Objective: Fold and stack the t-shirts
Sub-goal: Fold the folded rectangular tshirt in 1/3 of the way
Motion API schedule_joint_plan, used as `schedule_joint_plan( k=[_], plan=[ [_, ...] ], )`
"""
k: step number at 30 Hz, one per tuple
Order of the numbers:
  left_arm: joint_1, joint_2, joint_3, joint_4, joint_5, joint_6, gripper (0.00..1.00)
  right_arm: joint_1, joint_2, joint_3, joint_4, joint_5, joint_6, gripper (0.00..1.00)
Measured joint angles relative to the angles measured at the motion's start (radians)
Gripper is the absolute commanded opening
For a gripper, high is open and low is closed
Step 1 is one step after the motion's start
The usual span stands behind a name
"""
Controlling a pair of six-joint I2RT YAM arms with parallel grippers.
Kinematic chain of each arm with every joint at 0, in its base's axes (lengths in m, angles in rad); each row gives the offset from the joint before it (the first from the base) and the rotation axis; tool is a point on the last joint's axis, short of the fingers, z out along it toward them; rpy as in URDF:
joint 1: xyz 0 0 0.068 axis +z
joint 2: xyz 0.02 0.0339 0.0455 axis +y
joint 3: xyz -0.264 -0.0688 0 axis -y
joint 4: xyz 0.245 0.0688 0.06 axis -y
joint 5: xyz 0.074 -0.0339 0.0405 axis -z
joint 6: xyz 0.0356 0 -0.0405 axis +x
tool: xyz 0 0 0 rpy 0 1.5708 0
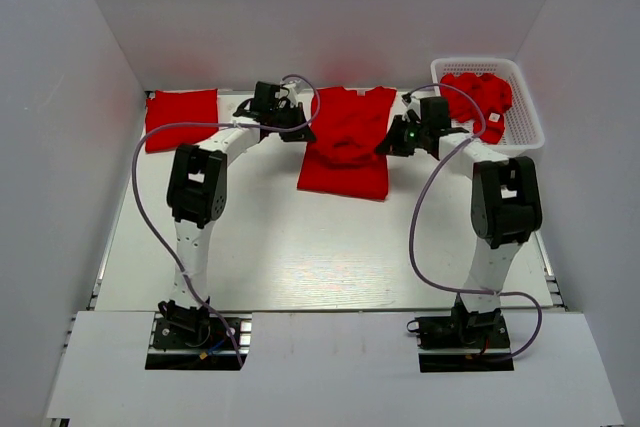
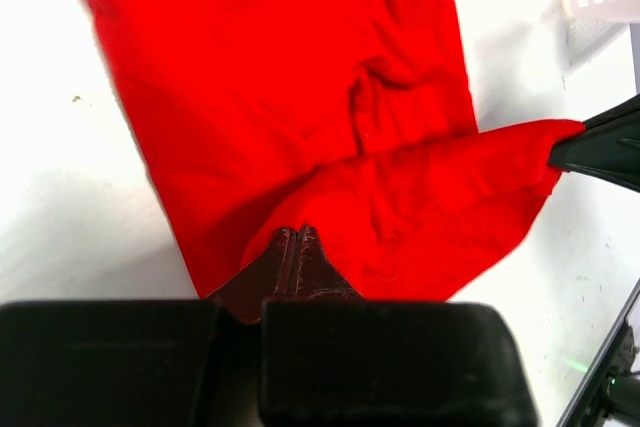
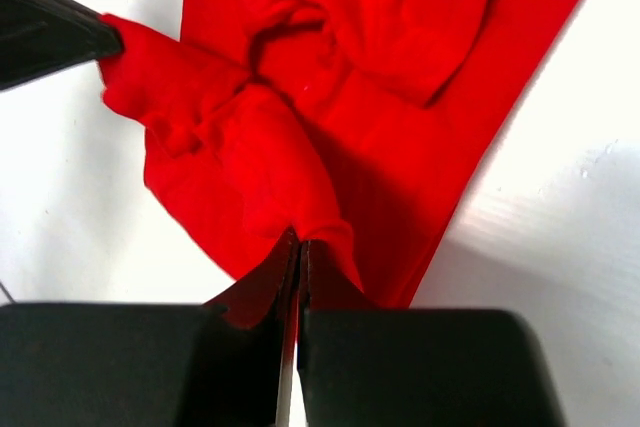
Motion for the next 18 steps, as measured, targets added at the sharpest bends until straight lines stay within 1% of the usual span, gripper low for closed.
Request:
schedule_joint_plan(
  k=[4,5,6,7,8,9,10,11,14,18],
  plan=[
    [0.010,0.051,0.016,0.050,0.012,-0.037,0.00,-0.014,0.071,0.048,0.013,-0.021,0.049,0.01],
    [0.013,0.071,0.031,0.067,0.015,-0.055,0.06,-0.017,0.090,0.061,0.019,-0.024,0.071,0.05],
    [0.017,0.095,0.052,0.084,0.018,-0.077,0.23,-0.021,0.110,0.076,0.031,-0.027,0.103,0.16],
    [0.023,0.129,0.094,0.093,0.020,-0.116,0.48,-0.028,0.138,0.094,0.050,-0.034,0.150,0.66],
    [0.029,0.167,0.141,0.110,0.022,-0.140,0.48,-0.036,0.161,0.110,0.070,-0.044,0.204,0.90],
    [0.038,0.204,0.192,0.113,0.030,-0.175,0.50,-0.047,0.187,0.130,0.100,-0.056,0.251,0.90],
    [0.049,0.235,0.230,0.126,0.035,-0.214,0.85,-0.056,0.209,0.149,0.128,-0.072,0.283,0.90],
    [0.063,0.252,0.250,0.145,0.038,-0.242,1.00,-0.072,0.234,0.175,0.169,-0.096,0.340,0.90],
    [0.107,0.251,0.253,0.186,0.035,-0.330,1.00,-0.094,0.249,0.202,0.232,-0.119,0.419,0.90],
    [0.155,0.212,0.244,0.193,-0.012,-0.354,1.00,-0.115,0.244,0.240,0.281,-0.138,0.470,0.90]
  ],
)
